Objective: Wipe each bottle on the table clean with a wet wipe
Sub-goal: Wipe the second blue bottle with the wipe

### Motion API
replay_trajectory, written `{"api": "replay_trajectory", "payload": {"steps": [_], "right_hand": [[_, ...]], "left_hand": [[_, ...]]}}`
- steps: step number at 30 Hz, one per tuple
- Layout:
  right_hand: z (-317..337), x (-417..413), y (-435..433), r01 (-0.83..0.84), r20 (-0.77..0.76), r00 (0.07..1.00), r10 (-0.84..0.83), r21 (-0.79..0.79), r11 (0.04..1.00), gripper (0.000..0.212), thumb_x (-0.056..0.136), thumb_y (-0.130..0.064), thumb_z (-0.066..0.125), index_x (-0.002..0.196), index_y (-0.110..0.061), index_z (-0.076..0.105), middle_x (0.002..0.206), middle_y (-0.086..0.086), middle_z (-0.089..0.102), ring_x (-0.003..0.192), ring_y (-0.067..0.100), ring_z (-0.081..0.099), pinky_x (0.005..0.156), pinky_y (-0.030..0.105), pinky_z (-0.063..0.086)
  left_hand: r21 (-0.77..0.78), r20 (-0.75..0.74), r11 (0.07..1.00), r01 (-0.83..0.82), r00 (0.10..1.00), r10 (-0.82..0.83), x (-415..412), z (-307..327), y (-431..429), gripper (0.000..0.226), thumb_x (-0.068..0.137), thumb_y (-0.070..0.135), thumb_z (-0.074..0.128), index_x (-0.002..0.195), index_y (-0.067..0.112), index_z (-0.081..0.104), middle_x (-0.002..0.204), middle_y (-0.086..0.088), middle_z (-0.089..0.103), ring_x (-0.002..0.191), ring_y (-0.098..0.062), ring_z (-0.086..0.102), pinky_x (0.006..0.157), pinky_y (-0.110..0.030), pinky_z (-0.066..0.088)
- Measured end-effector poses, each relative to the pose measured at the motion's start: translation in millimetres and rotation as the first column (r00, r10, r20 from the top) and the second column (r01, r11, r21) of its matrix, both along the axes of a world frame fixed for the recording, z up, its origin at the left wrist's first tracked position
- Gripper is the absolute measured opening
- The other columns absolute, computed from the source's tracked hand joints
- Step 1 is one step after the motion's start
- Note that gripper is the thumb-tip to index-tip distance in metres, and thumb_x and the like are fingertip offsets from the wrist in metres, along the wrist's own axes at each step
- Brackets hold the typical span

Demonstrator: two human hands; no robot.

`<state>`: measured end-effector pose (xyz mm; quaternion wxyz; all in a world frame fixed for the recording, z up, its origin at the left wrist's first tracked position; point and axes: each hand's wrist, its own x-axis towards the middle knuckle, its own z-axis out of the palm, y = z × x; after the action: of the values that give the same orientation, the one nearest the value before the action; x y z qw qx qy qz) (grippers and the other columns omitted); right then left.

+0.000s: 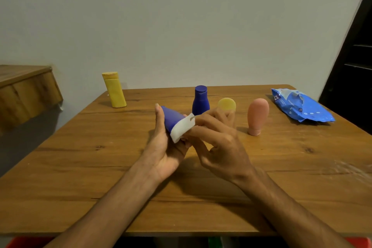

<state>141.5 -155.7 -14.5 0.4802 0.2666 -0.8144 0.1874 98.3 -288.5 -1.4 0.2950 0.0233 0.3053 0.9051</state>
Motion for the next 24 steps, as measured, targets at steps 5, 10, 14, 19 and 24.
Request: {"api": "replay_trajectory", "payload": {"steps": [5,10,14,19,24], "right_hand": [[2.0,-1.2,7.3,0.06,-0.022,0.998,-0.062,-0.096,0.994,0.018,0.084,-0.025,0.061,0.102,-0.024,0.057,0.097,0.0,0.069,0.094,0.014,0.051,0.068,0.047,0.045],[-0.3,-0.6,-4.6,0.013,-0.022,1.0,-0.014,-0.048,0.999,0.014,0.085,-0.029,0.059,0.098,-0.026,0.054,0.1,-0.008,0.059,0.095,0.013,0.05,0.07,0.044,0.047],[0.1,-0.2,0.8,0.067,-0.015,0.998,-0.069,-0.099,0.993,0.016,0.082,-0.024,0.061,0.098,-0.024,0.061,0.097,-0.004,0.063,0.096,0.009,0.046,0.068,0.045,0.045],[8.2,2.9,13.6,0.193,-0.045,0.975,-0.217,-0.303,0.933,0.021,0.083,-0.022,0.064,0.099,-0.01,0.07,0.097,0.004,0.068,0.09,0.014,0.051,0.072,0.034,0.041],[9.2,5.0,10.3,0.113,-0.043,0.99,-0.133,-0.31,0.944,0.021,0.083,-0.02,0.067,0.101,-0.01,0.07,0.099,0.001,0.07,0.095,0.009,0.054,0.074,0.036,0.045]], "left_hand": [[0.017,0.028,0.998,-0.054,0.998,0.054,-4.6,-1.6,2.9,0.079,0.084,0.062,0.056,0.127,-0.004,0.054,0.093,-0.017,0.065,0.086,-0.021,0.065,0.08,-0.039,0.06],[0.039,0.021,0.998,0.044,0.999,-0.045,-1.9,-7.2,2.1,0.077,0.085,0.062,0.058,0.127,-0.003,0.054,0.086,-0.016,0.067,0.076,-0.02,0.069,0.064,-0.032,0.06],[-0.001,0.017,1.0,0.003,1.0,-0.003,-6.0,-10.3,4.4,0.073,0.086,0.061,0.055,0.124,-0.001,0.058,0.095,-0.017,0.067,0.079,-0.021,0.066,0.065,-0.032,0.061],[-0.031,-0.088,0.998,-0.053,0.995,0.05,-2.6,-3.3,6.4,0.059,0.09,0.062,0.047,0.101,0.005,0.058,0.082,-0.011,0.057,0.057,-0.015,0.043,0.043,-0.024,0.039],[-0.049,-0.077,0.996,-0.075,0.994,0.072,-1.5,-2.1,5.9,0.059,0.089,0.062,0.047,0.101,0.006,0.059,0.076,-0.01,0.059,0.058,-0.015,0.048,0.045,-0.024,0.042]]}}
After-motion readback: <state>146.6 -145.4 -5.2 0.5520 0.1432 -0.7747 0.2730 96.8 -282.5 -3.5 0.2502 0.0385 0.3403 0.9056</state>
